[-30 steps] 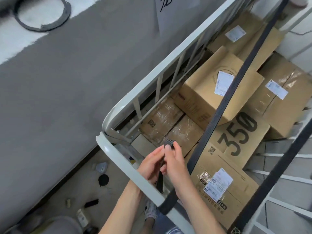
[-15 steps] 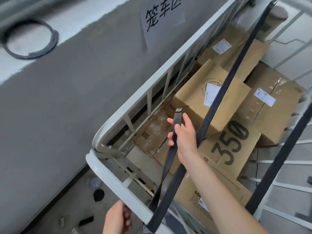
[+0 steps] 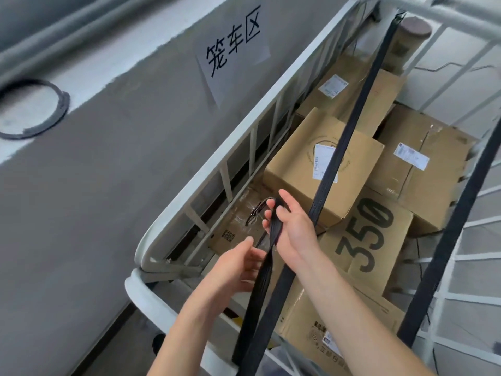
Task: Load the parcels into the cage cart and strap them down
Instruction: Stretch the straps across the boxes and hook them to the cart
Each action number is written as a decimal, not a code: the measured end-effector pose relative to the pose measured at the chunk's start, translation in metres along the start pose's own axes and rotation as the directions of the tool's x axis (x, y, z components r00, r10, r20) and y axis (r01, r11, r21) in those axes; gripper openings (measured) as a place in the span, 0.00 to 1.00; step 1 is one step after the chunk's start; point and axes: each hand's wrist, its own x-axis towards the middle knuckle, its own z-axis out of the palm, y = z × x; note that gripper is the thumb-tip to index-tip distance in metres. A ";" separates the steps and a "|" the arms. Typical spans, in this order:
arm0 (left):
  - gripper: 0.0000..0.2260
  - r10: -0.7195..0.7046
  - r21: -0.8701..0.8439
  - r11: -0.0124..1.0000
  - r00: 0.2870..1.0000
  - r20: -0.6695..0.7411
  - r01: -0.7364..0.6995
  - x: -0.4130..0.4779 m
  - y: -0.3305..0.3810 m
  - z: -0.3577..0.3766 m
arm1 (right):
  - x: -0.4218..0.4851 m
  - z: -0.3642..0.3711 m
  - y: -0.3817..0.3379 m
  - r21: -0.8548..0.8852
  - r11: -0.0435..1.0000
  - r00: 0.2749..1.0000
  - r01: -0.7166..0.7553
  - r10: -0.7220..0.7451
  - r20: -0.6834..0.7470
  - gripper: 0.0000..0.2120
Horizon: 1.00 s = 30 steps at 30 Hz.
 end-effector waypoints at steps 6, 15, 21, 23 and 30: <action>0.13 0.099 -0.106 0.992 0.936 0.338 -0.066 0.012 -0.016 -0.006 | -0.001 -0.007 -0.012 0.154 0.981 0.981 -0.117 0.090 0.169 0.19; 0.14 0.429 0.482 0.799 0.902 -0.040 -0.359 0.019 -0.009 0.009 | -0.007 0.001 -0.003 -0.173 0.984 0.976 -0.049 0.085 0.203 0.23; 0.13 0.242 0.038 0.969 0.969 0.057 -0.244 0.015 0.006 0.010 | -0.010 0.006 -0.012 -0.357 0.934 0.987 -0.019 0.075 0.143 0.20; 0.17 0.232 -0.005 0.973 0.971 0.052 -0.232 0.016 0.008 0.011 | -0.006 0.006 -0.012 -0.367 0.928 0.993 -0.061 0.093 0.072 0.14; 0.17 0.167 -0.283 0.953 0.965 0.201 -0.106 0.027 0.026 0.000 | 0.018 0.003 -0.007 -0.147 0.963 0.972 -0.225 0.232 0.030 0.19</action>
